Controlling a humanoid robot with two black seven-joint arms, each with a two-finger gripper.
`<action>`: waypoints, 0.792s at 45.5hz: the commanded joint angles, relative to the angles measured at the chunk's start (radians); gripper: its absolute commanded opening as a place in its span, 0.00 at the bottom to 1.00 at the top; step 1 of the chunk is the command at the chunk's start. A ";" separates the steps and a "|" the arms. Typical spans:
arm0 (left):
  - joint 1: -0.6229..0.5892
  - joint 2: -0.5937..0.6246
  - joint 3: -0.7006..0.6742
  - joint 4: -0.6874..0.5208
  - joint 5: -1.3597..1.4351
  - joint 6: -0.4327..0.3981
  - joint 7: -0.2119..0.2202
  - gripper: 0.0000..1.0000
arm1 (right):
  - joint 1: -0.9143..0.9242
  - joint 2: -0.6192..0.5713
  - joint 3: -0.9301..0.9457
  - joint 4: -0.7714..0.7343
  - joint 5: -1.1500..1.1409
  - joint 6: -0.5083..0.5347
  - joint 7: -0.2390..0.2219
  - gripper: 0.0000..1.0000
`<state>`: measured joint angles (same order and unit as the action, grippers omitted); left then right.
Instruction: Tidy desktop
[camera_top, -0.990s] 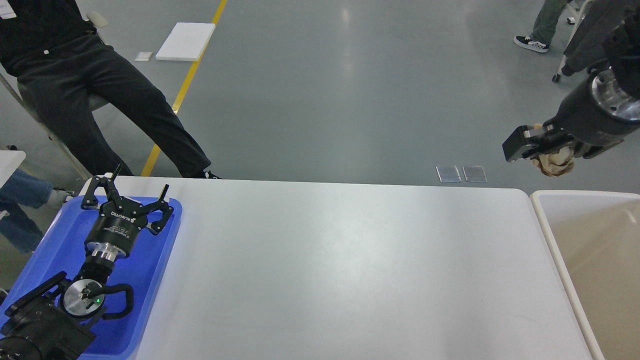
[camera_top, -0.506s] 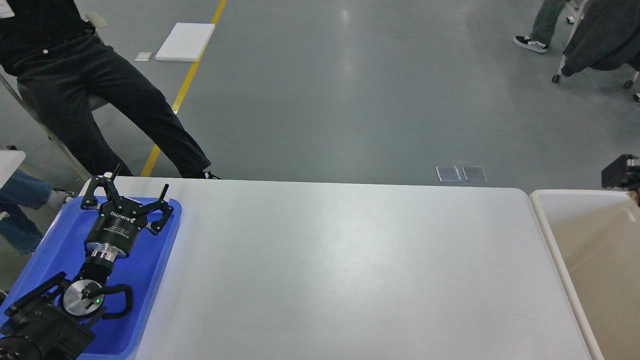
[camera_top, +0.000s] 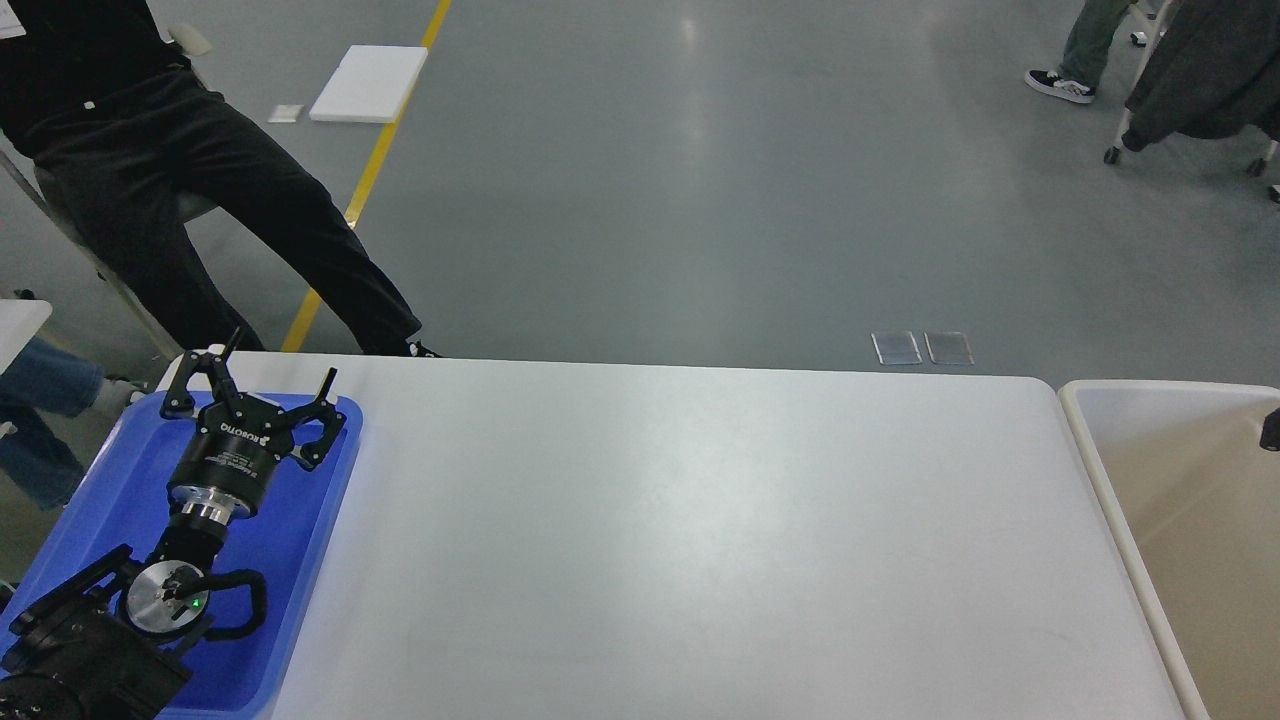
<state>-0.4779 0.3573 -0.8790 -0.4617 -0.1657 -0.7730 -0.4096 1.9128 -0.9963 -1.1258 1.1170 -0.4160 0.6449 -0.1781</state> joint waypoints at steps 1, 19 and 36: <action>0.001 0.000 0.000 0.000 0.000 0.000 0.000 0.99 | -0.221 -0.013 0.167 -0.126 0.000 -0.001 0.000 0.00; 0.001 0.000 0.000 0.000 0.000 0.000 0.000 0.99 | -0.483 0.024 0.345 -0.260 -0.001 -0.079 0.002 0.00; 0.001 0.000 0.000 0.002 0.000 0.000 -0.002 0.99 | -0.782 0.149 0.510 -0.417 0.013 -0.254 0.002 0.00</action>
<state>-0.4771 0.3574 -0.8790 -0.4608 -0.1657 -0.7730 -0.4109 1.3402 -0.9153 -0.7508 0.8042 -0.4076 0.5023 -0.1759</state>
